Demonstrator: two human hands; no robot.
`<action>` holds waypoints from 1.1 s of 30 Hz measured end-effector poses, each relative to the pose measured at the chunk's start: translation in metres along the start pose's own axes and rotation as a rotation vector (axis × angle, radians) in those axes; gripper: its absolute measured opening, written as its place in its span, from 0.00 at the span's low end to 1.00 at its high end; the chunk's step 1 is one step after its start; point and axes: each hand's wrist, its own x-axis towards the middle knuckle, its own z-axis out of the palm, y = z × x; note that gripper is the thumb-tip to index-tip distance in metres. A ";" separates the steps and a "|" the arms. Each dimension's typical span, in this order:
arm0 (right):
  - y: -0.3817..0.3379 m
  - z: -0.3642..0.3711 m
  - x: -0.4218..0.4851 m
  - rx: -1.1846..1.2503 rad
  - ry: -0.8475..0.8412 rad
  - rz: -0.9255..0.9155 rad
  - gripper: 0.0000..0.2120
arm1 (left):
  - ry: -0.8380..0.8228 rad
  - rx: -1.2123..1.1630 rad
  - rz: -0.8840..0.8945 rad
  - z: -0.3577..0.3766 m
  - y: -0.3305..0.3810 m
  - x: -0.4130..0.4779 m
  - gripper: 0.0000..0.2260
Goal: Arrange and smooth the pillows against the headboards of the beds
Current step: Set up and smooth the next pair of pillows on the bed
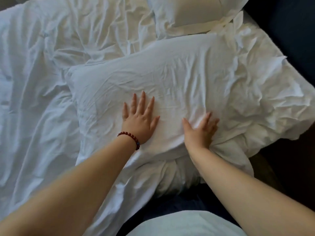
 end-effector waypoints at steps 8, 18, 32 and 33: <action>-0.021 -0.012 0.034 0.642 0.057 0.626 0.59 | 0.060 0.103 0.184 -0.033 0.025 0.129 0.31; -0.032 -0.012 0.066 0.891 0.128 0.856 0.60 | 0.040 0.103 0.382 -0.073 0.037 0.215 0.38; -0.039 -0.007 0.071 1.176 0.193 0.505 0.52 | -0.227 -0.222 0.004 -0.114 0.043 0.289 0.46; -0.038 -0.008 0.071 1.178 0.196 0.498 0.52 | -0.210 -0.253 0.003 -0.116 0.042 0.286 0.43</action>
